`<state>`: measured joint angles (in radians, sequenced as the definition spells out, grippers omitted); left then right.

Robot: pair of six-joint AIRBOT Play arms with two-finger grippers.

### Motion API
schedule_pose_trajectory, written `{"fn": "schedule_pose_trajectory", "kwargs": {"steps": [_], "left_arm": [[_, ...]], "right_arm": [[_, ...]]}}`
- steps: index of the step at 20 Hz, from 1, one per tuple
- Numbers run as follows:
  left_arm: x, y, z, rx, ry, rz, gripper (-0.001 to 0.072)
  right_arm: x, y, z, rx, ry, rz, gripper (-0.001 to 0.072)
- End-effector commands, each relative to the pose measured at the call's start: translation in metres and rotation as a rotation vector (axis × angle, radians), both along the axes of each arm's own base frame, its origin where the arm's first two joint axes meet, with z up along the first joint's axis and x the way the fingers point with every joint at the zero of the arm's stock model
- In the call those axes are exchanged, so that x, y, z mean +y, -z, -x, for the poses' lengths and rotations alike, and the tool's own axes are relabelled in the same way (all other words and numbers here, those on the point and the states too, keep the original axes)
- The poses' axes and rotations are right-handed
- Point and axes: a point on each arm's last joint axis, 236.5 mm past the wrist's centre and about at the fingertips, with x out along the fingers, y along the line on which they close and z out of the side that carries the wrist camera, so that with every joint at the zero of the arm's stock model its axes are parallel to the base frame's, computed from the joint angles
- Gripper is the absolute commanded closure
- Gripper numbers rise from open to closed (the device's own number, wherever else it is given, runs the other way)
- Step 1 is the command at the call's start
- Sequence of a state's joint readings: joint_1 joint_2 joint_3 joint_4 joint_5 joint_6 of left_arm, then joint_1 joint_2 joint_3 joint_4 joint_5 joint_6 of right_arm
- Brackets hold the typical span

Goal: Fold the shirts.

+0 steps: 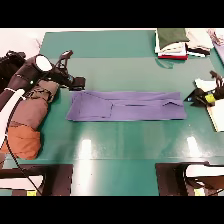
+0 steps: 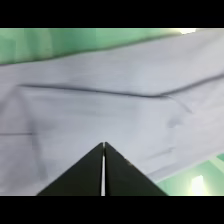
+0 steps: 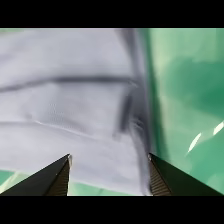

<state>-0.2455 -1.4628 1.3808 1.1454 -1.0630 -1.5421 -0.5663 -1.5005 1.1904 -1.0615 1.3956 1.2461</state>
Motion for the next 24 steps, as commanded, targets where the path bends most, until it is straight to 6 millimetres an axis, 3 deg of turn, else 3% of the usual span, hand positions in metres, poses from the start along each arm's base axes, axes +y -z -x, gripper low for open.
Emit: {"fn": "schedule_pose_trajectory", "kwargs": {"steps": [1, 4, 6, 7, 9, 10, 12, 15, 17, 20, 24], "left_arm": [[-0.042, -0.001, 0.004, -0.026, 0.031, 0.045, 0.0685], [-0.084, 0.018, 0.011, -0.008, 0.053, 0.066, 0.0685], [-0.105, 0.031, 0.015, 0.01, 0.055, 0.079, 0.0685], [-0.115, 0.036, 0.015, 0.013, 0.049, 0.1, 0.0685], [-0.134, 0.046, 0.015, 0.04, 0.029, 0.156, 0.0685], [-0.14, 0.054, 0.016, 0.063, 0.022, 0.172, 0.0685], [-0.148, 0.067, 0.017, 0.086, 0.018, 0.182, 0.0686], [-0.16, 0.077, 0.011, 0.082, 0.025, 0.182, 0.0685], [-0.173, 0.081, 0.007, 0.083, 0.043, 0.188, 0.0685], [-0.196, 0.079, 0.0, 0.065, 0.075, 0.202, 0.0686], [-0.213, 0.086, 0.005, 0.077, 0.108, 0.2, 0.0686]], "right_arm": [[-0.004, 0.036, 0.026, 0.082, 0.037, -0.098, 0.0159], [0.02, 0.046, 0.004, 0.035, 0.038, -0.185, 0.0163], [0.032, 0.051, -0.009, 0.016, 0.04, -0.199, 0.0255], [0.037, 0.054, -0.013, 0.008, 0.021, -0.184, 0.0342], [0.046, 0.052, -0.017, -0.02, -0.026, -0.167, 0.0652], [0.048, 0.045, -0.02, -0.046, -0.047, -0.154, 0.0698], [0.048, 0.017, -0.032, -0.119, -0.074, -0.113, 0.0698], [0.065, -0.058, -0.054, -0.282, -0.173, -0.039, 0.0699], [0.093, -0.11, -0.065, -0.381, -0.228, -0.003, 0.0699], [0.153, -0.175, -0.069, -0.52, -0.341, 0.017, 0.0699], [0.232, -0.229, -0.06, -0.632, -0.475, -0.017, 0.0699]]}}
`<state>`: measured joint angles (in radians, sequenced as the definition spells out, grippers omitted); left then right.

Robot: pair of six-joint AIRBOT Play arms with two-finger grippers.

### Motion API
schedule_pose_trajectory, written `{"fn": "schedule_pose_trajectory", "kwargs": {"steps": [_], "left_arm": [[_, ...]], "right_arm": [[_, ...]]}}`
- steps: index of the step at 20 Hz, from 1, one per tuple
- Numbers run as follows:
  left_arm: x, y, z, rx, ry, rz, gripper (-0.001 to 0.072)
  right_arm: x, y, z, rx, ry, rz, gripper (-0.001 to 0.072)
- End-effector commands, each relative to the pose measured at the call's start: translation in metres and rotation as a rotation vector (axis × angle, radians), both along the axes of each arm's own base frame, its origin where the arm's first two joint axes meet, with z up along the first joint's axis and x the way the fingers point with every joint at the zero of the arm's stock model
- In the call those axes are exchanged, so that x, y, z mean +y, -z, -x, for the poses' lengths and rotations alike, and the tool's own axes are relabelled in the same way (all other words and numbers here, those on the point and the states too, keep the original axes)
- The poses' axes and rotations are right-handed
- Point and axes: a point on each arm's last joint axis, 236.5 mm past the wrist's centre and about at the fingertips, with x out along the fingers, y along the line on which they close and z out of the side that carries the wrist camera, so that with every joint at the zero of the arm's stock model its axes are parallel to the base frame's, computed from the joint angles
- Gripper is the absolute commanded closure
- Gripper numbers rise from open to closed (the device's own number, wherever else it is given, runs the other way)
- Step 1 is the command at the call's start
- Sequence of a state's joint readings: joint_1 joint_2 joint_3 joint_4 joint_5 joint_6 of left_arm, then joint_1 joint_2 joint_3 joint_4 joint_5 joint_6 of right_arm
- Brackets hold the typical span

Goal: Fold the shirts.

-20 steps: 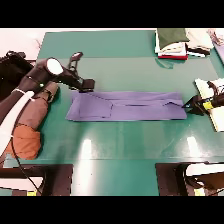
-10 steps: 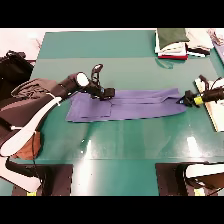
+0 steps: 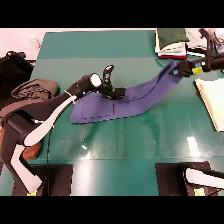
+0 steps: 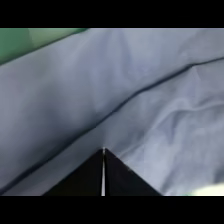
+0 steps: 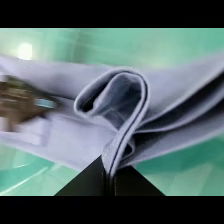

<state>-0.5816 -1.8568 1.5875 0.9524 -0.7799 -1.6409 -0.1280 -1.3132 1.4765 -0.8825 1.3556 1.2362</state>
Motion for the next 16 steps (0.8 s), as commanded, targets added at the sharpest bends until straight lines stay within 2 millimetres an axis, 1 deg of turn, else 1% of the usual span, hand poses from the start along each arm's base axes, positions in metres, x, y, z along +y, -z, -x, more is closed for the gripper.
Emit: {"fn": "schedule_pose_trajectory", "kwargs": {"steps": [1, 3, 6, 7, 8, 9, 10, 11, 12, 13, 15, 16], "left_arm": [[-0.012, 0.011, 0.009, 0.022, 0.039, -0.014, 0.0686], [-0.011, 0.014, 0.011, 0.033, 0.045, -0.022, 0.0685], [-0.008, 0.014, 0.009, 0.031, 0.044, -0.027, 0.0686], [-0.002, 0.011, 0.006, 0.03, 0.049, -0.038, 0.0686], [0.009, 0.005, -0.001, 0.023, 0.056, -0.06, 0.0686], [0.027, -0.007, -0.013, 0.0, 0.056, -0.093, 0.0686], [0.049, -0.021, -0.027, -0.034, 0.039, -0.126, 0.0686], [0.076, -0.045, -0.044, -0.085, 0.008, -0.156, 0.0686], [0.106, -0.074, -0.061, -0.141, -0.033, -0.177, 0.0686], [0.136, -0.105, -0.074, -0.194, -0.081, -0.188, 0.0686], [0.2, -0.174, -0.09, -0.309, -0.19, -0.2, 0.0686], [0.228, -0.206, -0.093, -0.364, -0.246, -0.197, 0.0685]], "right_arm": [[0.069, -0.054, 0.01, -0.11, -0.104, -0.027, 0.0699], [0.099, -0.07, 0.013, -0.162, -0.14, -0.049, 0.0699], [0.134, -0.081, 0.019, -0.201, -0.179, -0.081, 0.0699], [0.143, -0.083, 0.021, -0.211, -0.186, -0.092, 0.0699], [0.153, -0.086, 0.022, -0.222, -0.193, -0.104, 0.0699], [0.164, -0.089, 0.026, -0.236, -0.209, -0.112, 0.0699], [0.176, -0.091, 0.029, -0.249, -0.227, -0.122, 0.0699], [0.189, -0.093, 0.033, -0.259, -0.245, -0.135, 0.0699], [0.208, -0.093, 0.036, -0.26, -0.265, -0.166, 0.0698], [0.23, -0.093, 0.04, -0.251, -0.285, -0.219, 0.0698], [0.279, -0.087, 0.045, -0.254, -0.325, -0.305, 0.0698], [0.308, -0.08, 0.047, -0.269, -0.345, -0.338, 0.0698]]}}
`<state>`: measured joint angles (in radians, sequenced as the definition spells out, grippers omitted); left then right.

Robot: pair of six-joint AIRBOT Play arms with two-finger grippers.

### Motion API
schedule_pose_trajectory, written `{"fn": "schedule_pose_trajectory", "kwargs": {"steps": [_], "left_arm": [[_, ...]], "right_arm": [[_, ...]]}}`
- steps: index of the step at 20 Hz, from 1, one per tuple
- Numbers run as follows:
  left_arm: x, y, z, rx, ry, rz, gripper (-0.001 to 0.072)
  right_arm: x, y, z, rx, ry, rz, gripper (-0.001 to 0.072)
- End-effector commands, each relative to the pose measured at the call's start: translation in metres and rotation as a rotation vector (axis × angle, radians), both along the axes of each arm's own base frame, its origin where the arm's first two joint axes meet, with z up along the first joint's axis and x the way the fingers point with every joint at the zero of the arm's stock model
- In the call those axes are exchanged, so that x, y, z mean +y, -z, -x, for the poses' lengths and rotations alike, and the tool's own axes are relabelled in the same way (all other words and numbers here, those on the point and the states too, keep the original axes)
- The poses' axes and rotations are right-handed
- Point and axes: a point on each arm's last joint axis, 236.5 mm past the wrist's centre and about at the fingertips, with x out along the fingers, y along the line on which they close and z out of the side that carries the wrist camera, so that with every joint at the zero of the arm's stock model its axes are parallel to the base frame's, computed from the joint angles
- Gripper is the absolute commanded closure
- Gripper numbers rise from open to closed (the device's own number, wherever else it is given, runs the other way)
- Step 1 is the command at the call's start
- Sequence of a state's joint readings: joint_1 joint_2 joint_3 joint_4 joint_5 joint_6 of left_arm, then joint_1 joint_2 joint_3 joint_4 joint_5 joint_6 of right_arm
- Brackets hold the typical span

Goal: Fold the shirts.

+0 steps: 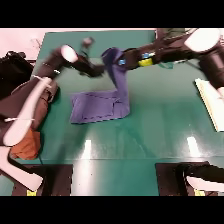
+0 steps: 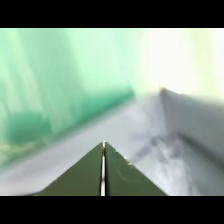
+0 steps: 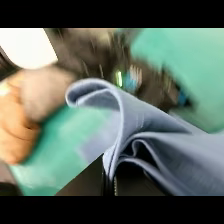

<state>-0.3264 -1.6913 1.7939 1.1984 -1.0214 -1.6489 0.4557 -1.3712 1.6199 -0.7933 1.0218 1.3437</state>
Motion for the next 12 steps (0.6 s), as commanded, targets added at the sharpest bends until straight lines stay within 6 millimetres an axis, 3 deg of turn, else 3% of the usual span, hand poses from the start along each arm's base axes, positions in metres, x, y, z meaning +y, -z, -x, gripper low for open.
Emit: {"fn": "schedule_pose_trajectory", "kwargs": {"steps": [1, 3, 4, 6, 7, 9, 12], "left_arm": [[0.108, -0.105, -0.008, -0.189, -0.168, -0.044, 0.0686], [0.145, -0.152, 0.004, -0.278, -0.234, -0.042, 0.0685], [0.157, -0.168, 0.01, -0.311, -0.253, -0.046, 0.0685], [0.167, -0.187, 0.021, -0.351, -0.256, -0.065, 0.0685], [0.167, -0.189, 0.026, -0.349, -0.25, -0.073, 0.0685], [0.16, -0.183, 0.032, -0.325, -0.218, -0.084, 0.0685], [0.144, -0.176, 0.037, -0.308, -0.17, -0.094, 0.0685]], "right_arm": [[0.089, 0.011, 0.008, -0.023, -0.054, -0.14, 0.0693], [0.139, 0.034, 0.025, -0.02, -0.115, -0.164, 0.0373], [0.153, 0.044, 0.032, -0.012, -0.156, -0.144, 0.0345], [0.151, 0.057, 0.031, -0.009, -0.195, -0.09, 0.0345], [0.138, 0.066, 0.025, -0.004, -0.198, -0.044, 0.0346], [0.093, 0.093, 0.008, 0.057, -0.185, 0.082, 0.0346], [0.005, 0.139, -0.015, 0.212, -0.066, 0.177, 0.0347]]}}
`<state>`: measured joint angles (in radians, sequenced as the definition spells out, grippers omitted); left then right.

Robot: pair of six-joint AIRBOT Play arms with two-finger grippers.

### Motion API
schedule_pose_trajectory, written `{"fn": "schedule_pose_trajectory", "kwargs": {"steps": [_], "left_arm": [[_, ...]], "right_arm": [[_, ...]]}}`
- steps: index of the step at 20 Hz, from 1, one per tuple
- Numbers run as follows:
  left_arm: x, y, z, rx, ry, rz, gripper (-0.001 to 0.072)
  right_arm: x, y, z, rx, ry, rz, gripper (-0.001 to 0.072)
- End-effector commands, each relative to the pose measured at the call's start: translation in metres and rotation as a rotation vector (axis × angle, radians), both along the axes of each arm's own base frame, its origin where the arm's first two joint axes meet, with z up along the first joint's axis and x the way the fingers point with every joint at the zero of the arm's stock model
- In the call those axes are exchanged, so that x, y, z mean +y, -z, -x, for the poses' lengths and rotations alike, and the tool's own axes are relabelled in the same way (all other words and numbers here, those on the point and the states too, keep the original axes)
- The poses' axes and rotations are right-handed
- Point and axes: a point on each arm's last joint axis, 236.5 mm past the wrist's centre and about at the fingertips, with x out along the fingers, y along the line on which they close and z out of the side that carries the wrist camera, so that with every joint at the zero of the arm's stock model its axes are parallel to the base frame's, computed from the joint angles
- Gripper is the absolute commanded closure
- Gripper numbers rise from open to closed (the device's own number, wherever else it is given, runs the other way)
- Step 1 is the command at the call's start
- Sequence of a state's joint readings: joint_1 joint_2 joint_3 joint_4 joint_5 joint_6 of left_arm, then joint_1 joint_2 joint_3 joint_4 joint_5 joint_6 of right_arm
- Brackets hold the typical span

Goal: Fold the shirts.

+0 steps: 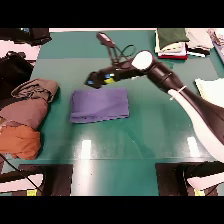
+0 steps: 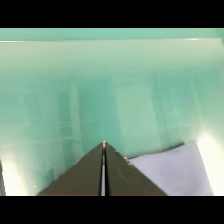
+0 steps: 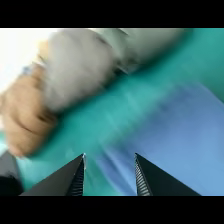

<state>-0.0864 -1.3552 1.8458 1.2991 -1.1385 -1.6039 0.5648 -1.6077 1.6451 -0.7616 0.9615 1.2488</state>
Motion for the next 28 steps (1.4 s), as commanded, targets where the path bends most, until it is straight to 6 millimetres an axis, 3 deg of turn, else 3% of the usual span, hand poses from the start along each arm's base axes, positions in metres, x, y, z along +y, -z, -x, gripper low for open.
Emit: {"fn": "schedule_pose_trajectory", "kwargs": {"steps": [1, 3, 4, 5, 7, 10, 15, 16, 18, 19, 20, 21, 22, 23, 25, 28], "left_arm": [[-0.012, -0.001, 0.008, 0.001, 0.045, -0.027, 0.0685], [-0.022, 0.0, 0.011, -0.001, 0.071, -0.033, 0.0685], [-0.027, 0.0, 0.012, 0.0, 0.081, -0.032, 0.0685], [-0.032, 0.002, 0.012, 0.004, 0.092, -0.031, 0.0685], [-0.04, 0.007, 0.012, 0.014, 0.109, -0.032, 0.0685], [-0.057, 0.013, 0.01, 0.017, 0.138, -0.029, 0.0685], [-0.087, 0.027, 0.013, 0.043, 0.198, -0.033, 0.0685], [-0.092, 0.028, 0.015, 0.045, 0.208, -0.033, 0.0685], [-0.104, 0.029, 0.02, 0.045, 0.235, -0.035, 0.0685], [-0.109, 0.029, 0.022, 0.045, 0.247, -0.035, 0.0685], [-0.115, 0.029, 0.025, 0.045, 0.261, -0.037, 0.0685], [-0.121, 0.029, 0.028, 0.044, 0.274, -0.038, 0.0685], [-0.128, 0.029, 0.031, 0.042, 0.288, -0.038, 0.0685], [-0.135, 0.028, 0.034, 0.038, 0.301, -0.038, 0.0685], [-0.147, 0.026, 0.038, 0.027, 0.325, -0.034, 0.0686], [-0.162, 0.025, 0.046, 0.022, 0.358, -0.032, 0.0685]], "right_arm": [[-0.093, 0.056, -0.011, 0.173, 0.109, 0.132, 0.0347], [-0.157, 0.098, -0.011, 0.31, 0.259, 0.156, 0.0344], [-0.183, 0.117, -0.009, 0.361, 0.324, 0.164, 0.0284], [-0.204, 0.135, -0.006, 0.422, 0.391, 0.152, 0.0118], [-0.218, 0.158, 0.003, 0.562, 0.468, 0.077, 0.0099], [-0.206, 0.183, 0.009, 0.657, 0.474, 0.019, 0.01], [-0.132, 0.203, -0.005, 0.683, 0.377, -0.012, 0.0103], [-0.117, 0.204, -0.01, 0.684, 0.366, -0.028, 0.012], [-0.089, 0.205, -0.023, 0.663, 0.342, -0.054, 0.0311], [-0.08, 0.204, -0.028, 0.645, 0.327, -0.054, 0.0426], [-0.075, 0.201, -0.033, 0.625, 0.314, -0.057, 0.0607], [-0.073, 0.194, -0.041, 0.601, 0.31, -0.067, 0.0697], [-0.076, 0.184, -0.05, 0.576, 0.318, -0.082, 0.0697], [-0.085, 0.172, -0.06, 0.549, 0.339, -0.099, 0.0698], [-0.123, 0.146, -0.084, 0.456, 0.399, -0.094, 0.0698], [-0.229, 0.114, -0.105, 0.333, 0.541, 0.015, 0.0698]]}}
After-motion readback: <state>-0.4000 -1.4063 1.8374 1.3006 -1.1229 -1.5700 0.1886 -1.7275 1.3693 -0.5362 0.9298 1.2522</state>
